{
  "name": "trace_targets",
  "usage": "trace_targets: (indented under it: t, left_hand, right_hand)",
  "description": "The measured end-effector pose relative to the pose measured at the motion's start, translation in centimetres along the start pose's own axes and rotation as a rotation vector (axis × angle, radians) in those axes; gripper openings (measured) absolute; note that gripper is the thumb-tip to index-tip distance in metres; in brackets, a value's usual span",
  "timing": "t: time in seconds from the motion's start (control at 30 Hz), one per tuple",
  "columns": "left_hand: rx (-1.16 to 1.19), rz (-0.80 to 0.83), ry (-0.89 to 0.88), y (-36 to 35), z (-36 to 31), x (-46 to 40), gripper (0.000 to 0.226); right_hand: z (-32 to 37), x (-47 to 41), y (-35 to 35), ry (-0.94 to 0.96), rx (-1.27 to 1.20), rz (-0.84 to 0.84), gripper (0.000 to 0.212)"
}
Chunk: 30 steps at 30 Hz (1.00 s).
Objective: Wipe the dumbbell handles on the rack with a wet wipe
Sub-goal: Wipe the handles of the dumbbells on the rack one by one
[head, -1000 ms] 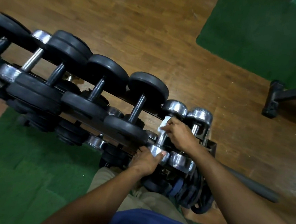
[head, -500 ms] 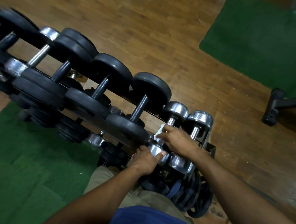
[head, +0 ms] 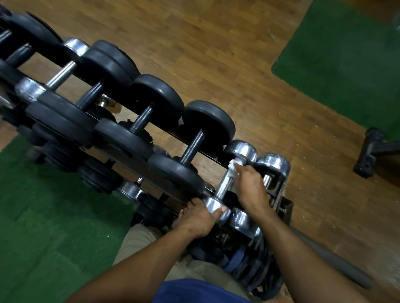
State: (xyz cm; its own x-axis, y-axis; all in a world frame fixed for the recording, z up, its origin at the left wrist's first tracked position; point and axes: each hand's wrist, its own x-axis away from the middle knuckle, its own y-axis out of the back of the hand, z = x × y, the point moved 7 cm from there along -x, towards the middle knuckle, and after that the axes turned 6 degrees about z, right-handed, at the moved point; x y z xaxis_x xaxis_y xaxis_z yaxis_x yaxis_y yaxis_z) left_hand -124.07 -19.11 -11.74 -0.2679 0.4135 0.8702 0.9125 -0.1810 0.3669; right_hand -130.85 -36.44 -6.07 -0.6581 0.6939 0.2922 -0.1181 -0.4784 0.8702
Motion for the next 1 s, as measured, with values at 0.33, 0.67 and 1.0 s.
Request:
trace_targets:
  t: [0.33, 0.67, 1.0]
  left_hand:
    - [0.01, -0.003, 0.004, 0.1, -0.1, 0.2, 0.111]
    - [0.001, -0.012, -0.013, 0.2, -0.3, 0.3, 0.109]
    - [0.001, -0.014, -0.027, 0.3, -0.3, 0.3, 0.108]
  right_hand:
    - [-3.0, -0.2, -1.1, -0.493, -0.454, -0.046, 0.017]
    - [-2.8, 2.1, -4.9, -0.526, -0.488, 0.402, 0.023]
    - [-2.5, 1.0, -5.9, -0.509, -0.293, 0.554, 0.01]
